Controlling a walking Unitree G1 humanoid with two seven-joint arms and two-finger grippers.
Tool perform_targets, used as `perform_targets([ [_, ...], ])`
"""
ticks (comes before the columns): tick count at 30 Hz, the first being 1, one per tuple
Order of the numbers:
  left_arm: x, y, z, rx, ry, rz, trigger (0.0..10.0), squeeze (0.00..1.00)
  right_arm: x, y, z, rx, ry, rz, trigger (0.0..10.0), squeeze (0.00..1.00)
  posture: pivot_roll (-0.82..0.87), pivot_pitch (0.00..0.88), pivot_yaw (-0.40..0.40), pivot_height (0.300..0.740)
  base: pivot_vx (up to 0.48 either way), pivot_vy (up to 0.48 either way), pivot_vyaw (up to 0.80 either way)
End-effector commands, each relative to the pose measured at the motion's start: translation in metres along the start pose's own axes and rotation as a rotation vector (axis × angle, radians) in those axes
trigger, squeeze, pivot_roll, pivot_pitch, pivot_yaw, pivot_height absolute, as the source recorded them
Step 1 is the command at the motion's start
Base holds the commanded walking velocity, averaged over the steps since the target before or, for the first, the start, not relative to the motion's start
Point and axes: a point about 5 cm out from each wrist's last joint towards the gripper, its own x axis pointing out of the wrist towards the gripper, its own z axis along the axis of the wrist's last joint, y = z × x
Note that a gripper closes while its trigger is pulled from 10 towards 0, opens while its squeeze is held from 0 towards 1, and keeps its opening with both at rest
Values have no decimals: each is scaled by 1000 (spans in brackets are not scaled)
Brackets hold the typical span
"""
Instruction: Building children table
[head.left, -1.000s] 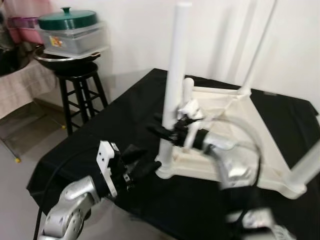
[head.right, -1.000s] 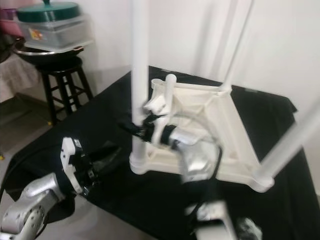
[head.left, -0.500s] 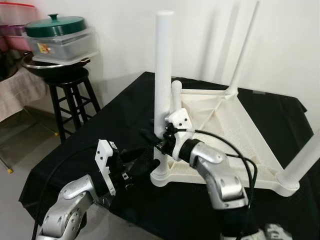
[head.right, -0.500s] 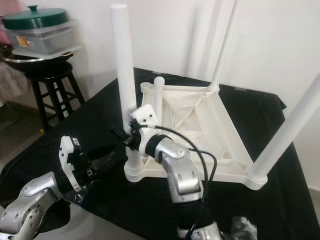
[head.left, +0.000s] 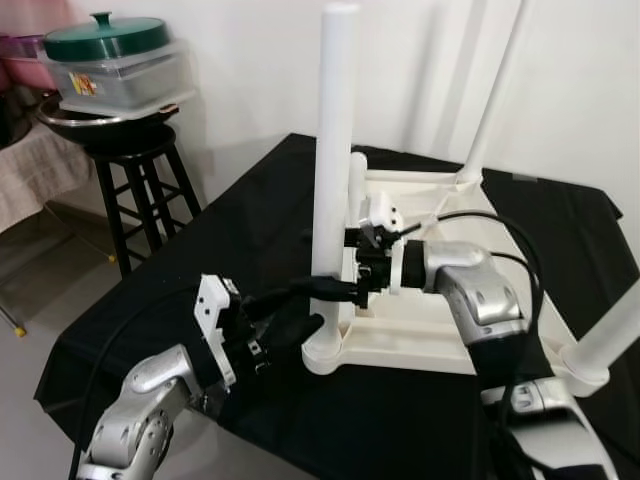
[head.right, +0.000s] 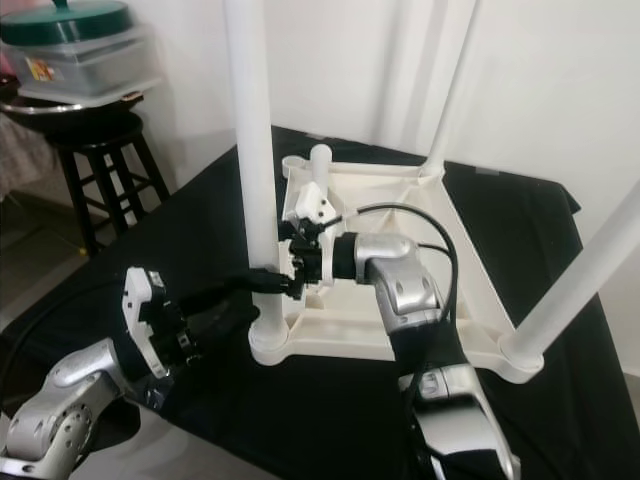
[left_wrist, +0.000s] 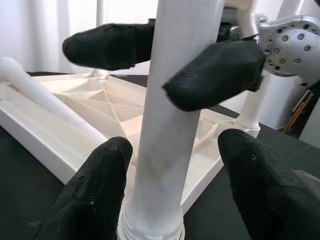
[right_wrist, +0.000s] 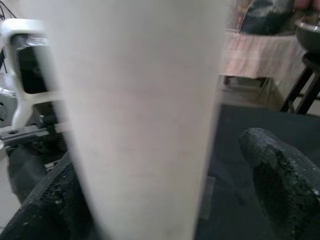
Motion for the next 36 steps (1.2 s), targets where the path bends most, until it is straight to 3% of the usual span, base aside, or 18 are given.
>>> perform_targets([
  [1,-1,0,-4,-7,13,8,10000,0,2,-5,2,14,-5,39,10000,0,-30,0,-55,740,0,0,0],
  [6,-1,-1,-5,-9,12,9,10000,0,4,-14,1,47,12,28,10000,0,-27,0,-57,740,0,0,0],
  [7,-1,-1,-5,-10,12,9,10000,0,5,-17,-1,75,6,19,0,0,-26,0,-59,740,0,0,0],
  [11,-1,-2,-5,-12,12,10,10000,0,1,-17,-2,106,-19,35,0,0,-23,0,-61,740,0,0,0],
  [18,0,-3,-5,-13,10,7,10000,0,-12,-22,-5,69,-22,-8,0,0,-35,0,-59,740,0,0,0],
  [20,-1,-4,-5,-15,9,6,10000,0,-21,-20,-12,48,-12,-161,0,0,-46,0,-67,740,0,0,0],
  [22,-2,-4,-5,-15,9,6,10000,0,-23,-19,-15,47,-13,-220,0,0,-46,0,-67,740,0,0,0],
  [23,-2,-3,-5,-16,9,6,10000,0,-19,-15,-25,76,-3,-359,0,0,-49,0,-72,740,0,0,0],
  [24,-4,-2,-4,-15,10,7,10000,0,-9,-4,-45,125,23,-663,0,0,-59,0,-68,740,0,0,0],
  [25,-4,-2,-4,-15,11,6,10000,0,8,31,-68,184,66,-741,0,0,-58,0,-62,740,0,0,0],
  [27,-4,-2,-4,-15,11,6,10000,0,8,31,-68,184,66,-741,0,0,-58,0,-62,740,0,0,0],
  [28,-5,-1,-3,-15,12,6,10000,0,17,57,-78,228,81,-786,0,0,-53,0,-60,740,0,0,0],
  [29,-5,0,-4,-13,15,5,10000,0,16,58,-64,105,56,-803,0,0,-66,0,-51,740,0,0,0],
  [30,-5,0,-4,-13,15,5,10000,0,16,58,-64,105,56,-803,0,0,-66,0,-51,740,0,0,0],
  [31,-5,1,-5,-14,19,5,10000,0,12,46,-55,158,19,-773,0,0,-88,0,-35,740,0,0,0],
  [36,-4,1,-6,-14,23,0,10000,0,12,42,-60,180,44,-750,0,0,-54,0,-53,740,0,0,0],
])
